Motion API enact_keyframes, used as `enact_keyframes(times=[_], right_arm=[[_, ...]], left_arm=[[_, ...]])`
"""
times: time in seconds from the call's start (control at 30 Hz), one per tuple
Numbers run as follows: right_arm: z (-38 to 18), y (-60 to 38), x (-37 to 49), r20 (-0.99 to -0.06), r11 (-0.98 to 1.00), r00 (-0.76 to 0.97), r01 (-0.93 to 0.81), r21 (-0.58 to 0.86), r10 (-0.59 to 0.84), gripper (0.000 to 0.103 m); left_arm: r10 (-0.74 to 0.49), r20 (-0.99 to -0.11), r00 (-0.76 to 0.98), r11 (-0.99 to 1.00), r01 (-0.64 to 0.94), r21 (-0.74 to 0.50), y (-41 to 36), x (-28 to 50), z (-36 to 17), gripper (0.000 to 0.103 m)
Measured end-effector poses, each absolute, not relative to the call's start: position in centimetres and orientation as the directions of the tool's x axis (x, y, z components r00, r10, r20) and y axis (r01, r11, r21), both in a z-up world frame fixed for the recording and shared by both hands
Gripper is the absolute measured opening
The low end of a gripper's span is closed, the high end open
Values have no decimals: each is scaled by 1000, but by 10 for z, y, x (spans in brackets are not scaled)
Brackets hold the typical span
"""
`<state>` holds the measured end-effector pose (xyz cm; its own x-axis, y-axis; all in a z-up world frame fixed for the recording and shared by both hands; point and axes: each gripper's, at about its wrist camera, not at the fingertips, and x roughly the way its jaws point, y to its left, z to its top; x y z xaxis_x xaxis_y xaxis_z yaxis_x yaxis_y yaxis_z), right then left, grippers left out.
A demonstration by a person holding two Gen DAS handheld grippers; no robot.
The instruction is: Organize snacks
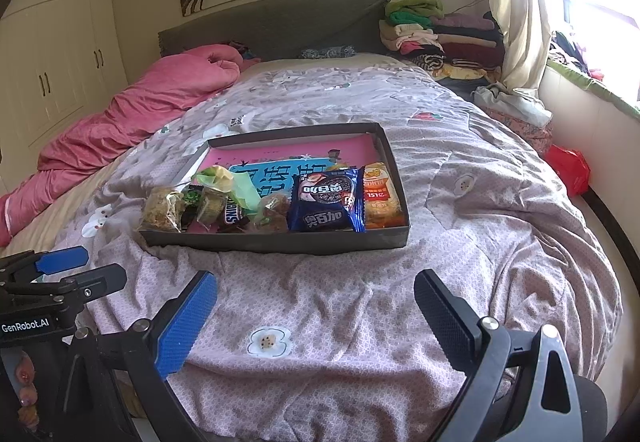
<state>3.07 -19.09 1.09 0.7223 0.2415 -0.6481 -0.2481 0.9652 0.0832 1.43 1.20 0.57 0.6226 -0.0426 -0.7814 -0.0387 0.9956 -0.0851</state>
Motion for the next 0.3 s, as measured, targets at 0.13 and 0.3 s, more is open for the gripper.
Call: enact_keyframes(times=[0.13, 0.3], right_arm=[[10, -193, 33, -652, 966, 719, -245, 85, 240, 100], [7, -203, 41, -648, 968, 722, -226, 110, 242, 102]], left_arm=[[-46, -780, 623, 994, -52, -100, 18, 17, 4, 80], [-30, -762, 646, 990, -86, -111, 40, 27, 4, 80]])
